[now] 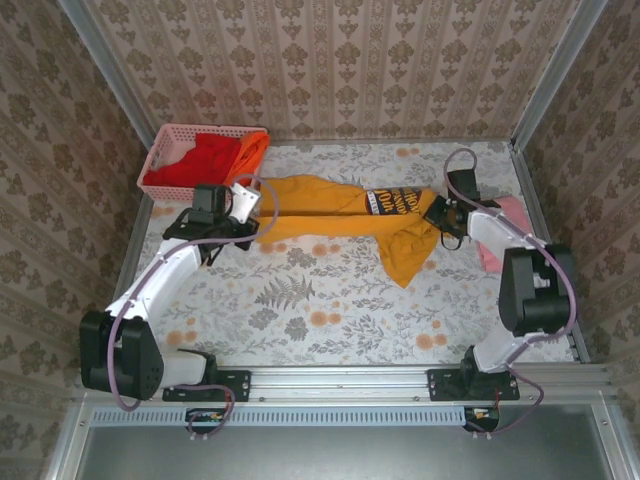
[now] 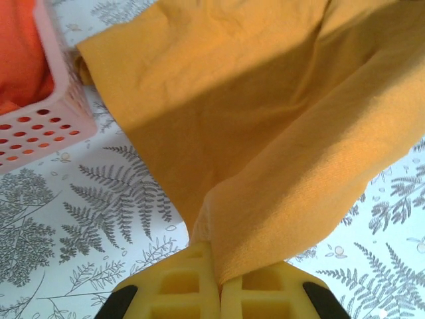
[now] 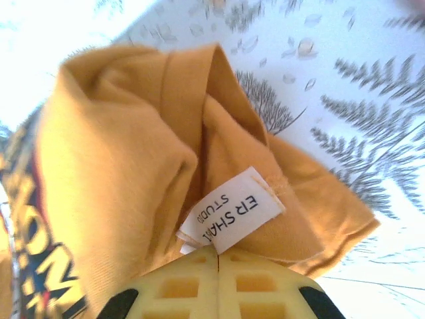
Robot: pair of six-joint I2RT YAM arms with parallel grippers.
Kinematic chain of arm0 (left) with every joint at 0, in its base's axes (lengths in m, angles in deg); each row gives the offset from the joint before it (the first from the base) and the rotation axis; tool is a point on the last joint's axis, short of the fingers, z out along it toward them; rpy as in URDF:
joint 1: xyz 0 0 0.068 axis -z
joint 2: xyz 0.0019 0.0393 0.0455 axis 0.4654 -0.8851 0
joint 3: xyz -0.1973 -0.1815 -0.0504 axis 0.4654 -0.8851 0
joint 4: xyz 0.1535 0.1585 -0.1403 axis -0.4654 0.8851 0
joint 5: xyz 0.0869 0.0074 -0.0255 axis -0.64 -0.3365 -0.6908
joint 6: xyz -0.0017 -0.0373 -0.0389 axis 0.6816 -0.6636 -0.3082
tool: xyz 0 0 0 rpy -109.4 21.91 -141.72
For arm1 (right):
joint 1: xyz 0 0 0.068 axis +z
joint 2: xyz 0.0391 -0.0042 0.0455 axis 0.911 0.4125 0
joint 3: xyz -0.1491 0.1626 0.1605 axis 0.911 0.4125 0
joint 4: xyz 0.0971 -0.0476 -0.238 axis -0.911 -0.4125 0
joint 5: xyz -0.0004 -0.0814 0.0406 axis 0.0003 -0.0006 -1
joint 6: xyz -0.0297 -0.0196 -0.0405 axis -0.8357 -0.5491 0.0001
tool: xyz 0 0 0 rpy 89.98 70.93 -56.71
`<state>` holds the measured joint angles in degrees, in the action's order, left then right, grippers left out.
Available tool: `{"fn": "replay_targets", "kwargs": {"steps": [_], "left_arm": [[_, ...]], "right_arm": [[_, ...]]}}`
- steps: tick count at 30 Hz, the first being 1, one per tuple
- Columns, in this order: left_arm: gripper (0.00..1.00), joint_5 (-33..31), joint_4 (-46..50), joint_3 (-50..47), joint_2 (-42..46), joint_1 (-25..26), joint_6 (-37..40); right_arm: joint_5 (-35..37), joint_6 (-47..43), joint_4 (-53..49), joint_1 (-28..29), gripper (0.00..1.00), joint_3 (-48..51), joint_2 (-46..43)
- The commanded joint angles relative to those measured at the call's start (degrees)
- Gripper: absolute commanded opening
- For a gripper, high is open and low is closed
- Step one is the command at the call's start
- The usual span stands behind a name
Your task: Fold and stack the t-shirts
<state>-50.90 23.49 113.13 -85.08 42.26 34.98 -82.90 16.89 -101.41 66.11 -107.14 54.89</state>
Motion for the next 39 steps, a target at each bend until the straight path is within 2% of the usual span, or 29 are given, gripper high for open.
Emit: {"fn": "replay_targets", "kwargs": {"steps": [1, 7, 20, 23, 26, 30, 33, 37, 39], "left_arm": [[0.00, 0.3, -1.3, 2.8, 1.4, -1.8, -3.0], [0.00, 1.1, 0.3, 4.5, 1.0, -4.0, -1.6], [0.00, 0.7, 4.6, 1.0, 3.5, -5.3, 5.0], [0.00, 1.4, 4.7, -0.4, 4.4, -6.6, 4.6], [0.00, 1.9, 4.8, -0.5, 4.3, -6.8, 4.2], [0.00, 2.2, 3.2, -0.9, 3.4, -7.1, 2.4], [0.00, 2.4, 2.6, -1.3, 2.6, -7.2, 1.3], [0.00, 3.2, 1.4, -1.6, 2.0, -7.2, 0.1], [0.00, 3.4, 0.4, -0.7, 2.0, -7.2, -1.0]], "right_arm": [[2.4, -3.9, -3.7, -1.8, 0.00, -1.8, -8.0], [3.3, -5.3, -11.4, -5.6, 0.00, -1.3, -18.5], [2.8, -4.7, -31.3, -5.7, 0.00, 7.1, -41.9], [-1.4, -2.3, -33.2, -4.1, 0.00, 10.3, -45.9], [-2.5, 1.4, -32.5, 1.5, 0.00, 14.3, -49.5], [-2.4, 5.5, -30.7, 12.5, 0.00, 19.6, -47.8], [-1.9, 10.9, -26.1, 18.6, 0.00, 23.8, -43.9], [0.3, 17.4, -17.0, 19.0, 0.00, 27.7, -38.7], [1.9, 16.8, -14.4, 17.2, 0.00, 25.9, -35.9]]}}
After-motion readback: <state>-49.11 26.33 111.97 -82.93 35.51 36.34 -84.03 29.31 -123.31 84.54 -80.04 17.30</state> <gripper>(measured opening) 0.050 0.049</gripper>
